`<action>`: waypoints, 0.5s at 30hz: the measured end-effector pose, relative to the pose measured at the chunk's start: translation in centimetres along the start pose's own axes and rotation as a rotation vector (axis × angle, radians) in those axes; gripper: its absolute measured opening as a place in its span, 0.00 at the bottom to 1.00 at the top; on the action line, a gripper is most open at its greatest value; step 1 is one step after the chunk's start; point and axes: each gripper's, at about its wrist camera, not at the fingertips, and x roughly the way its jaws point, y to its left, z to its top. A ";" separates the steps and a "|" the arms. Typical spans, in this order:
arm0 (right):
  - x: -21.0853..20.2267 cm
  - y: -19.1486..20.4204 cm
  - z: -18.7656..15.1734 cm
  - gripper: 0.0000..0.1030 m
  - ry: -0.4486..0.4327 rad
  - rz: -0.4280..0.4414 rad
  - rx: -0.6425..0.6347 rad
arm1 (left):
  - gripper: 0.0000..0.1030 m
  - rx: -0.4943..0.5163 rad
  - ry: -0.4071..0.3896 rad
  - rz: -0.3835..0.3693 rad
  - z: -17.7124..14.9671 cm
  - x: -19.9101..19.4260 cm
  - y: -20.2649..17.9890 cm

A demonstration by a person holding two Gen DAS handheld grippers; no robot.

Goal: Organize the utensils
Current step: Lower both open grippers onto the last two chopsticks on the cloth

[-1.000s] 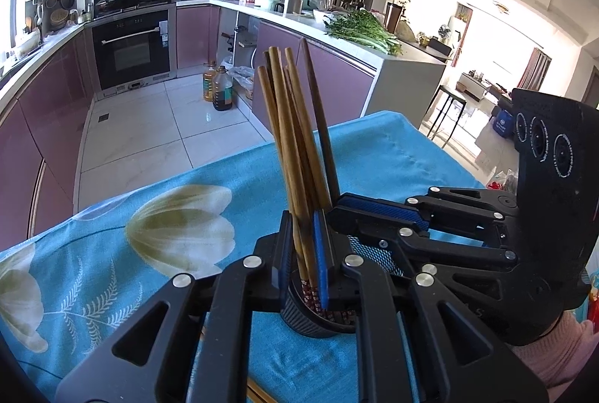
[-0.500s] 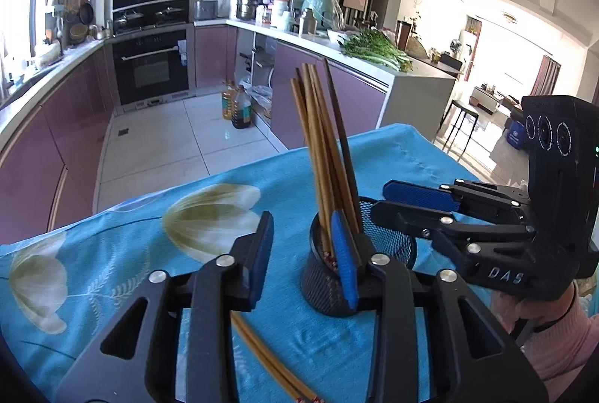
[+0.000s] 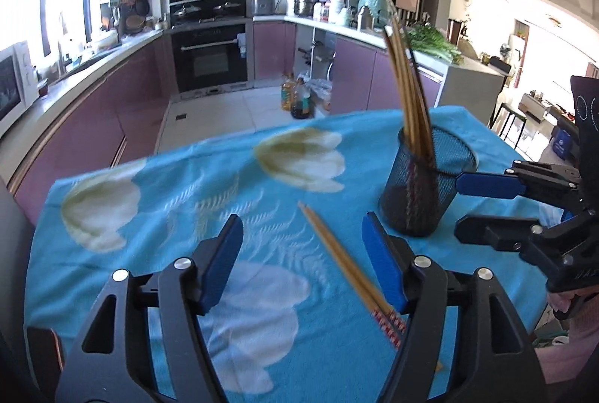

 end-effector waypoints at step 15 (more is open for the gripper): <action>5.6 -0.1 -3.7 0.37 0.184 -0.023 0.074 | 0.63 -0.038 0.119 0.015 -3.8 3.1 0.4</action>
